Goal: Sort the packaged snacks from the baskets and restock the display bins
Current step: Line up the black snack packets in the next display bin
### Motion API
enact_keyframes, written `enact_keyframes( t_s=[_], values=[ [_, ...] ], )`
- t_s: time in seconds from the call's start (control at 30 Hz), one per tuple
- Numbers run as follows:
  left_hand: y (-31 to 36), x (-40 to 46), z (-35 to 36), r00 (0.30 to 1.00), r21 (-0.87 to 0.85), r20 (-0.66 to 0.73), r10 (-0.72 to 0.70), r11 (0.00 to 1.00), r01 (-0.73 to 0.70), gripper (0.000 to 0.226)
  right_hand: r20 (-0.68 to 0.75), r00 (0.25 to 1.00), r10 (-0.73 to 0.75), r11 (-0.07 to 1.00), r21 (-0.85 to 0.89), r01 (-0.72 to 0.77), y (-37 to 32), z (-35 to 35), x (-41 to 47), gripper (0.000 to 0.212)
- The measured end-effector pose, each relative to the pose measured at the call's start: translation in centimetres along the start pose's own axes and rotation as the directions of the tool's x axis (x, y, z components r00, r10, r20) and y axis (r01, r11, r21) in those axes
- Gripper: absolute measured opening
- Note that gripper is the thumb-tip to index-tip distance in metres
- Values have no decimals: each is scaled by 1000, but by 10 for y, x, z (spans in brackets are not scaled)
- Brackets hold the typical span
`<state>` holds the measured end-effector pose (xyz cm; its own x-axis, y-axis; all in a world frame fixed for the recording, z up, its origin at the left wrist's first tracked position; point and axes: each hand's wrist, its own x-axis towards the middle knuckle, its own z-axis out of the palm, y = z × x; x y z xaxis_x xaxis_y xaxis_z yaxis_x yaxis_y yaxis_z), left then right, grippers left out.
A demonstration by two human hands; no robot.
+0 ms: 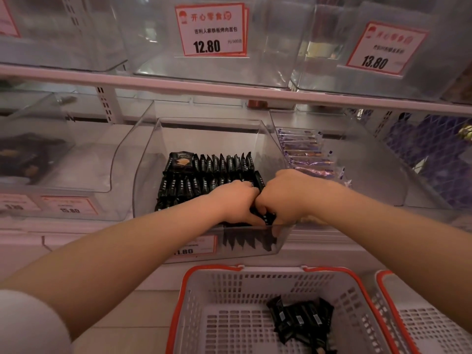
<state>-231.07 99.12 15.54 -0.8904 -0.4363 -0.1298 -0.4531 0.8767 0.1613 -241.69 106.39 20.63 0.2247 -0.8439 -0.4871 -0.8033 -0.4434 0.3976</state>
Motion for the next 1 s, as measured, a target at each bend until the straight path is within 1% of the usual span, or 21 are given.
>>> enact_keyframes(
  t_s=[0.07,0.1,0.2,0.27,0.3,0.33,0.37,0.4,0.47,0.5,0.57,0.63,0.73,0.87,0.93,1.0],
  values=[
    [-8,-6,-8,997,-54,58,48,998,-45,51,52,998,21,1000,-8,-21,-4,-2,2,41],
    [-14,-10,-12,995,-79,76,64,995,-58,46,55,998,38,999,-12,-38,-6,-3,2,42],
    [-28,-26,-15,984,-77,147,99,993,-88,41,-58,995,80,997,-10,-80,-11,0,7,17],
    [-33,-35,-14,972,-34,204,117,993,-112,44,-132,986,106,993,-36,-111,-14,3,10,18],
    [-35,-38,-14,969,-22,221,113,994,-111,44,-137,984,116,992,-36,-122,-14,3,10,18],
    [-36,-40,-14,971,-10,216,103,995,-103,43,-122,985,120,992,-19,-123,-14,1,11,19],
    [-39,-41,-15,979,9,187,82,996,-86,42,-82,990,114,994,2,-114,-13,-1,10,25],
    [-42,-42,-17,988,37,145,43,998,-49,40,-17,993,114,993,22,-114,-11,-4,9,38],
    [-49,-40,-21,995,93,55,-85,992,79,39,120,986,119,991,44,-125,-8,-9,8,61],
    [-53,-38,-23,988,117,14,-154,981,152,37,155,981,120,991,36,-127,-8,-10,9,67],
    [-60,-32,-25,958,161,-55,-283,944,288,35,180,977,116,992,25,-122,-11,-10,11,69],
    [-68,-24,-24,913,180,-89,-399,895,408,35,181,976,119,992,22,-125,-13,-10,13,70],
    [-78,-11,-21,838,166,-95,-537,821,546,39,136,982,129,991,17,-133,-14,-9,14,65],
    [-90,5,-17,772,106,-112,-626,765,636,40,109,980,164,986,19,-167,-15,-3,21,58],
    [-93,11,-14,736,119,-150,-660,727,676,46,46,982,181,983,14,-182,-15,2,23,46],
    [-96,16,-12,693,136,-193,-695,681,720,46,-70,982,178,983,-21,-180,-15,9,23,26]
  ],
)
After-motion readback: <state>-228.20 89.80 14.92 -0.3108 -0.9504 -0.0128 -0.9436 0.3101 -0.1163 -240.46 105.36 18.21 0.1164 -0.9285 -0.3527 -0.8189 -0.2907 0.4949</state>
